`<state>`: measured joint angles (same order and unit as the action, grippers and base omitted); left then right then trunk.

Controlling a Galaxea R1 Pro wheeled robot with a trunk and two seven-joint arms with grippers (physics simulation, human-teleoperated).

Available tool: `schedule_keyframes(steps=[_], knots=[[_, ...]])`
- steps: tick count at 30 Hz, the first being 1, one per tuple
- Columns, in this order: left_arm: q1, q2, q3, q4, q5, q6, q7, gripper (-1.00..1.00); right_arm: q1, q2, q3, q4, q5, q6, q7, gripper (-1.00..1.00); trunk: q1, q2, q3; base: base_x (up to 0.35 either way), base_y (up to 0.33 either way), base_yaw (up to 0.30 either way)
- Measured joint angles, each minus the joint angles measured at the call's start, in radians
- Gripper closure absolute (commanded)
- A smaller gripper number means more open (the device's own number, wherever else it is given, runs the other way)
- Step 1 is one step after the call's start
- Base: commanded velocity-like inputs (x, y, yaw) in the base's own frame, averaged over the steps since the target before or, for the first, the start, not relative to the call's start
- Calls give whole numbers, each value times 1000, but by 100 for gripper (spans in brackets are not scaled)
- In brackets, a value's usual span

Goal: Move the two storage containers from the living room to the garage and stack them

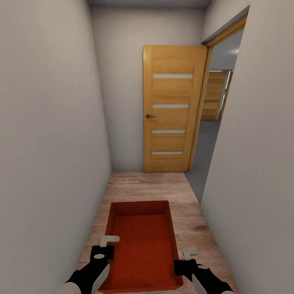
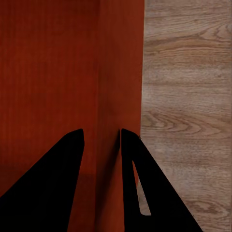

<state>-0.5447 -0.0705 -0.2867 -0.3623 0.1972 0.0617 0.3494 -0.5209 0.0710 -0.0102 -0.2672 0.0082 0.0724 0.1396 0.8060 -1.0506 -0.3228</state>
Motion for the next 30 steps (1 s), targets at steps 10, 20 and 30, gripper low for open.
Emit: schedule_keyframes(steps=[10,20,30], knots=[[0,0,0,0,0,0,0,100,0,0,0,0,0,0,0,100,0,0,0,341,0,0],[0,0,0,0,0,0,0,100,0,0,0,0,0,0,0,100,0,0,0,341,0,0],[0,0,0,1,0,0,0,100,0,0,0,0,0,0,0,100,0,0,0,341,0,0]])
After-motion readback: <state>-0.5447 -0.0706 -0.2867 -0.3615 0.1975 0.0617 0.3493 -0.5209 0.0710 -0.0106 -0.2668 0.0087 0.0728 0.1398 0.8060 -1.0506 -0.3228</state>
